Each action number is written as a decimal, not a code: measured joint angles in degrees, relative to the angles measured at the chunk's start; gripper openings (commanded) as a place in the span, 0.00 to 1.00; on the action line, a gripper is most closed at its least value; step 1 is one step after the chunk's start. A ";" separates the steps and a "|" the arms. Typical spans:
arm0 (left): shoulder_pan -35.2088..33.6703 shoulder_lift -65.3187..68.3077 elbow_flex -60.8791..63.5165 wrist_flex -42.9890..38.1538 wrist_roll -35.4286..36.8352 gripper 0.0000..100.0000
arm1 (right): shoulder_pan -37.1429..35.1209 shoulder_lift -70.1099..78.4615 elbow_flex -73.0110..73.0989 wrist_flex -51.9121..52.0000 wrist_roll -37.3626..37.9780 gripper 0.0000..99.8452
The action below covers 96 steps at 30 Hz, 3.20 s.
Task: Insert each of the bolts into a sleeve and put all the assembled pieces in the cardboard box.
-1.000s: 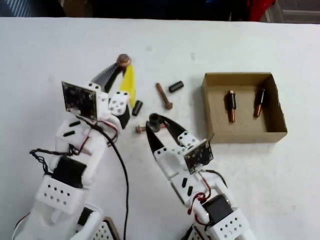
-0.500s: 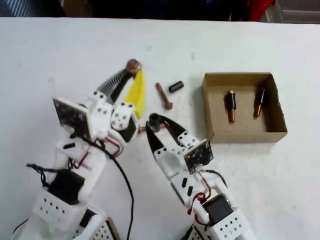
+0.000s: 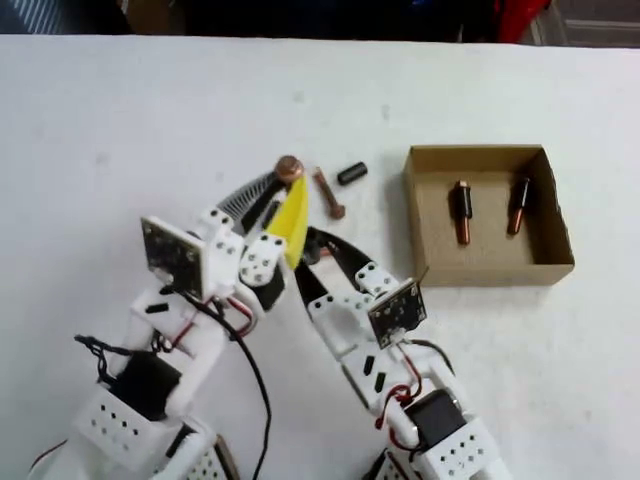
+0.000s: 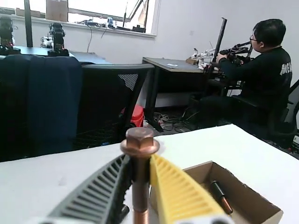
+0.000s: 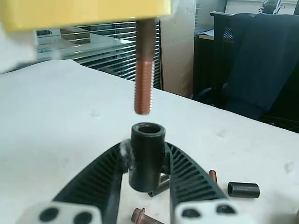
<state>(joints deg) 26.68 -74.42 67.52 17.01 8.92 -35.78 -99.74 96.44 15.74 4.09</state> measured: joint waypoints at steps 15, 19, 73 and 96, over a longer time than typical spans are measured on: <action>2.02 -0.09 0.18 0.00 0.00 0.02 | 0.00 0.00 0.00 0.00 0.00 0.02; 2.02 -0.18 2.37 0.00 0.18 0.02 | 0.00 0.00 0.00 0.00 0.00 0.02; 0.97 -16.88 18.11 6.77 -5.45 0.21 | 0.09 0.09 0.00 0.09 0.09 0.02; -12.22 -17.05 -2.73 20.66 -5.45 0.05 | 0.09 0.09 0.00 0.26 0.09 0.02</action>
<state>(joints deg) 14.46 -91.47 64.79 37.67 3.47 -35.69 -99.65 96.44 16.00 4.18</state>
